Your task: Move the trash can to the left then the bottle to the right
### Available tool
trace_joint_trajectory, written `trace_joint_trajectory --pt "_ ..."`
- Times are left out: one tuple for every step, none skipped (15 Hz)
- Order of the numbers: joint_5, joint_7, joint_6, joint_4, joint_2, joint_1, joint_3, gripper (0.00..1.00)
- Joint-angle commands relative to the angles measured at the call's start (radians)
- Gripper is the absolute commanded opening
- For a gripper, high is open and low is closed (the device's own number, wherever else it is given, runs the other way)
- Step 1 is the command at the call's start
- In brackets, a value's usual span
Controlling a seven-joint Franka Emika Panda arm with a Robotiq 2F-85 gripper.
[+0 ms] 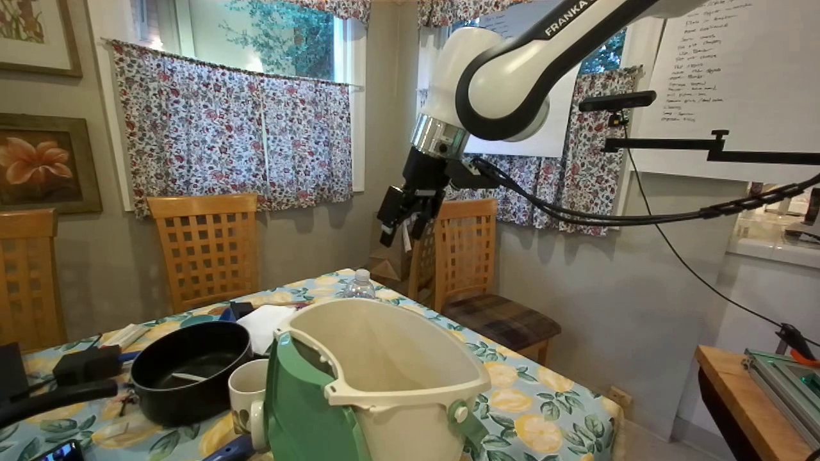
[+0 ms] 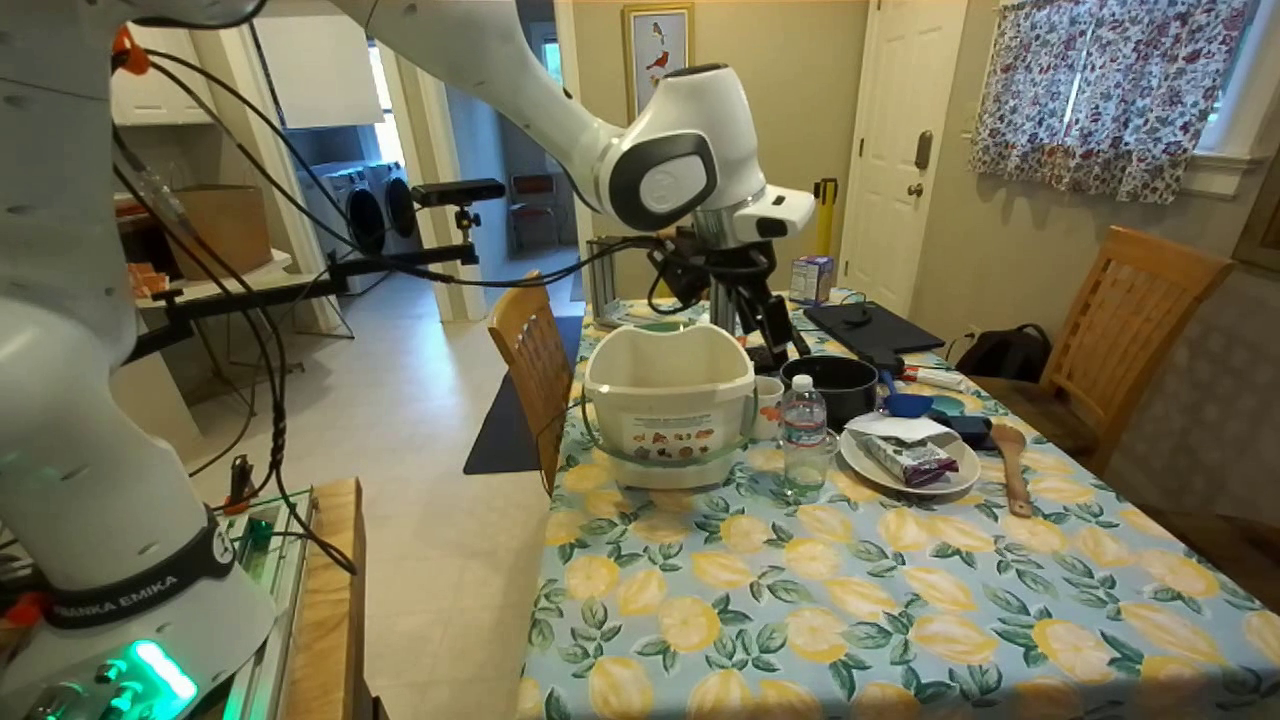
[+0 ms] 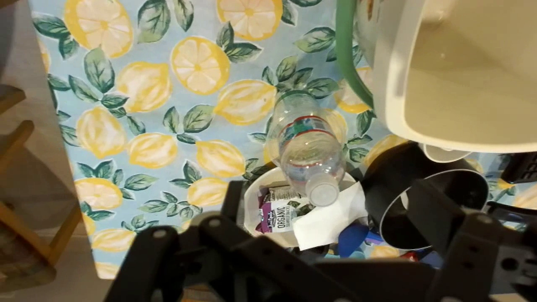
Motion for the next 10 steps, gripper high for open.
trace_joint_trajectory --pt "-0.051 0.013 -0.055 0.053 0.031 -0.013 -0.012 1.0" --pt "-0.056 0.011 -0.054 0.059 0.038 -0.014 -0.014 1.0" --pt "-0.065 0.012 -0.049 0.067 0.047 -0.014 -0.015 1.0" --pt "-0.07 0.01 -0.037 0.076 0.059 -0.014 -0.015 1.0" --pt "-0.071 0.006 -0.032 0.084 0.068 -0.017 -0.012 1.0" --pt "-0.07 0.005 -0.025 0.096 0.081 -0.018 -0.011 1.0" --pt "-0.066 0.0 -0.019 0.107 0.094 -0.02 -0.008 1.0" --pt "-0.065 -0.002 -0.015 0.119 0.107 -0.02 -0.007 1.0" --pt "-0.066 0.001 -0.011 0.132 0.121 -0.018 -0.008 1.0" --pt "-0.06 0.011 -0.002 0.146 0.138 -0.017 -0.008 1.0"
